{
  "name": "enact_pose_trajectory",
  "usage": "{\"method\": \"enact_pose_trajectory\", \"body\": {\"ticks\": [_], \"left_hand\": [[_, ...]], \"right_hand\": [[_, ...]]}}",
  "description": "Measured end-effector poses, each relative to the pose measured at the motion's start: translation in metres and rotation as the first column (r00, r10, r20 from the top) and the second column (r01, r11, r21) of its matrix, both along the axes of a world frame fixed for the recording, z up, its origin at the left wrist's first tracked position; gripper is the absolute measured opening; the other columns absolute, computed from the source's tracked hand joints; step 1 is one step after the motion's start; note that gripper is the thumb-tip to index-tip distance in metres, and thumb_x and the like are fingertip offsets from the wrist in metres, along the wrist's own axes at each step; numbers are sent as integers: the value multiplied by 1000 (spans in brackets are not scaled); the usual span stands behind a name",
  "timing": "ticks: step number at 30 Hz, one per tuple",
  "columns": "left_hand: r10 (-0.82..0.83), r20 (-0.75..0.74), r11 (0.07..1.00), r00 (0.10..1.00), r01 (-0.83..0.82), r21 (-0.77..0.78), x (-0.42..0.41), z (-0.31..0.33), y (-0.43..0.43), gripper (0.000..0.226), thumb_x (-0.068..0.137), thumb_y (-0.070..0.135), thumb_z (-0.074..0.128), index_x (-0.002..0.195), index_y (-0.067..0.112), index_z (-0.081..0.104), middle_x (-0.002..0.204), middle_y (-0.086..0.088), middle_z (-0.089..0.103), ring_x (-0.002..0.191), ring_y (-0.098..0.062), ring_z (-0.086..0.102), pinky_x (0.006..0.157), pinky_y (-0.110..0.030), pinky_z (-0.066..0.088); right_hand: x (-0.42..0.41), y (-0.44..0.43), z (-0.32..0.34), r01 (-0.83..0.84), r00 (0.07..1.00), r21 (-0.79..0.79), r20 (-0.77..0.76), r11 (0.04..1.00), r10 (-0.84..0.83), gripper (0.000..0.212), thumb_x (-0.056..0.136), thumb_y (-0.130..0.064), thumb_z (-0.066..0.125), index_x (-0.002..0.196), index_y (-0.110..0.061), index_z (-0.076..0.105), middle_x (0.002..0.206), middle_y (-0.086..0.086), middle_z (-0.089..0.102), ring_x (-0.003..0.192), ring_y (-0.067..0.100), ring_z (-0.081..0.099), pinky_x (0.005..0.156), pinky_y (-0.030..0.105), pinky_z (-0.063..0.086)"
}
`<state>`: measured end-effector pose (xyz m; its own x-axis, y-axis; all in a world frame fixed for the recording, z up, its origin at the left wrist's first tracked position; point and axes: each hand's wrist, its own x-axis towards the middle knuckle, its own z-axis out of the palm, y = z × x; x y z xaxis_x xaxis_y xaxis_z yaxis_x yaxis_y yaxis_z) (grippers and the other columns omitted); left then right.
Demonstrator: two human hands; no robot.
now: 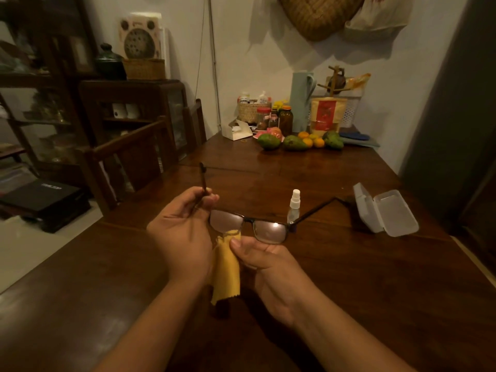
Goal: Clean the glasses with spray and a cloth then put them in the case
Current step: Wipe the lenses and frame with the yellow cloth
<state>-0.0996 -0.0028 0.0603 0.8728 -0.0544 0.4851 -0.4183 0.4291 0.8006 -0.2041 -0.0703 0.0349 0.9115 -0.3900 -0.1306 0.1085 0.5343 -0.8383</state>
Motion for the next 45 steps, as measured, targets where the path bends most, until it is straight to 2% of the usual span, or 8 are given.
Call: {"method": "enact_pose_trajectory", "body": {"ticks": [14, 18, 24, 31, 36, 39, 41, 45], "left_hand": [[-29, 50, 1000, 998, 29, 3, 1, -2, -1, 38, 80, -12, 64, 88, 25, 71, 80, 9, 75, 78, -12, 73, 71, -22, 57], [-31, 40, 999, 999, 32, -7, -1, 0, -2, 37, 79, -15, 62, 87, 20, 70, 78, 11, 75, 74, -7, 72, 72, -21, 58], [-6, 44, 1000, 999, 7, -30, 2, 0, -5, 40, 78, -18, 63, 83, 20, 71, 74, 12, 74, 73, -6, 71, 71, -18, 56], [111, 72, 994, 991, -111, -13, 14, 1, 4, 41, 79, -10, 66, 87, 30, 70, 79, 15, 74, 77, -7, 72, 71, -17, 55], [84, 95, 996, 992, -87, 26, 4, 4, 4, 38, 79, -9, 68, 89, 28, 70, 81, 9, 73, 80, -11, 73, 74, -23, 58], [23, 29, 1000, 999, -23, 5, -3, 5, 2, 32, 80, -10, 66, 91, 20, 70, 78, 8, 74, 78, -11, 73, 73, -23, 58], [-34, -70, 998, 997, 31, -53, -6, 7, -2, 30, 79, -13, 64, 86, 16, 71, 73, 8, 74, 74, -10, 71, 74, -25, 58], [-91, -157, 990, 983, 72, -122, -6, 10, -3, 24, 78, -15, 63, 85, 7, 70, 68, 4, 73, 70, -12, 69, 73, -27, 57]], "right_hand": [[0, -7, 6, 122, 992, 113, 1, 986, -123, 40, 79, -21, 73, 114, -3, 71, 115, 14, 73, 101, 22, 72, 81, 33, 60], [0, -5, 5, 114, 993, 36, -38, 993, -113, 35, 84, -27, 72, 113, -8, 73, 111, 11, 74, 95, 18, 72, 79, 33, 59], [-3, 0, 7, -17, 989, -75, -149, 997, 5, 32, 94, -31, 62, 112, -7, 73, 111, 13, 74, 104, 25, 70, 101, 47, 49], [-9, -1, 29, -58, 993, -377, -113, 924, 16, 18, 90, -12, 68, 104, -17, 78, 102, 2, 77, 90, 10, 72, 72, 21, 57], [-12, -7, 39, 311, 944, -761, 176, 570, -280, 16, 86, -24, 73, 94, -37, 77, 96, -22, 74, 94, -6, 67, 78, 18, 58], [-12, -14, 32, 377, 899, -925, 353, 47, -260, 23, 91, -14, 69, 111, -23, 74, 107, -12, 73, 104, 0, 61, 85, 20, 54], [-13, -17, 25, 352, 905, -886, 405, -300, -134, 24, 90, -7, 69, 113, -13, 74, 109, 1, 74, 101, 11, 62, 82, 30, 52], [-16, -15, 19, 189, 916, -755, 366, -628, -164, 35, 81, -24, 80, 115, -22, 73, 117, -2, 72, 108, 23, 65, 87, 42, 35]]}}
